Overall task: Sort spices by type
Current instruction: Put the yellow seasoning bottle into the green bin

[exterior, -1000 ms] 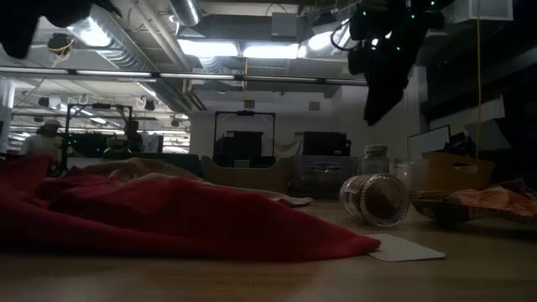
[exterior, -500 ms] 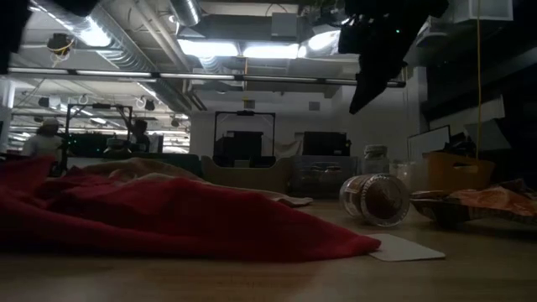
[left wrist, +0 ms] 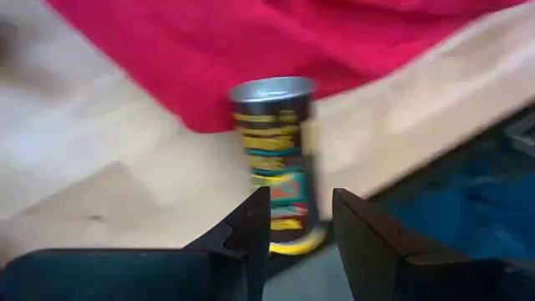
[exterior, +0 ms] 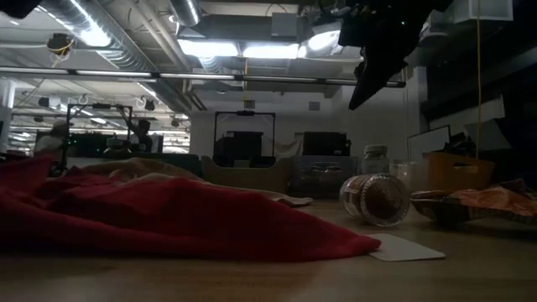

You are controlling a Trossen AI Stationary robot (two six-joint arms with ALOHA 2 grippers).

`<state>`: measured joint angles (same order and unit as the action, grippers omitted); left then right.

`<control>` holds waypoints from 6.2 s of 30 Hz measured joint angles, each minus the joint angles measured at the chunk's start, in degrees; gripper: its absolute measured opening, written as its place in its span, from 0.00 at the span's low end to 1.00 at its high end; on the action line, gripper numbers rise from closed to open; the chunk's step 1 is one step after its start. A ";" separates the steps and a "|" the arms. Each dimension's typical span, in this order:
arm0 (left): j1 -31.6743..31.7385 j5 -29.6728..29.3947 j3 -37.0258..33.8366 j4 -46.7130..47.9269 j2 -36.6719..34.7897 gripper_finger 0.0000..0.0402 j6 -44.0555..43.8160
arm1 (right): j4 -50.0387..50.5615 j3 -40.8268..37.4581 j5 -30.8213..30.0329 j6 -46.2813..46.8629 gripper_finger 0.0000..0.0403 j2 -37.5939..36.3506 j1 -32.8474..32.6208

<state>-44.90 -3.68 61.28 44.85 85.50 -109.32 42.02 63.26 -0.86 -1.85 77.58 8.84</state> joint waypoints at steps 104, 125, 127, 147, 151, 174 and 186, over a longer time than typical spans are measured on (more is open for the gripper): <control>49.37 51.53 -0.02 -11.37 4.35 0.51 26.98 | -50.42 -20.45 12.42 -15.76 0.63 0.31 -1.57; 58.83 64.20 0.02 -39.62 12.76 0.51 14.18 | -69.26 -25.53 -4.73 -31.33 0.63 4.73 -15.13; 58.82 64.42 -0.02 -39.86 12.76 0.51 13.96 | -72.72 -25.47 -7.08 -32.21 0.63 5.90 -16.34; 57.50 63.63 0.00 -49.48 12.76 0.51 10.41 | -76.71 -25.49 -8.42 -31.60 0.63 6.02 -17.46; 56.84 63.45 0.00 -50.85 12.76 0.51 8.74 | -76.89 -25.49 -9.26 -33.26 0.63 6.01 -17.46; 54.61 56.85 -0.35 -56.12 12.89 0.51 6.16 | -79.92 -25.39 -9.26 -42.99 0.63 9.78 -17.55; 54.72 57.07 -0.20 -52.51 12.76 0.51 9.05 | -85.29 -25.44 -7.97 -44.13 0.63 12.70 -17.51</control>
<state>9.82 53.39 61.08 -7.66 98.26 -100.27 -43.27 37.82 -8.83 -45.98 90.28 -8.68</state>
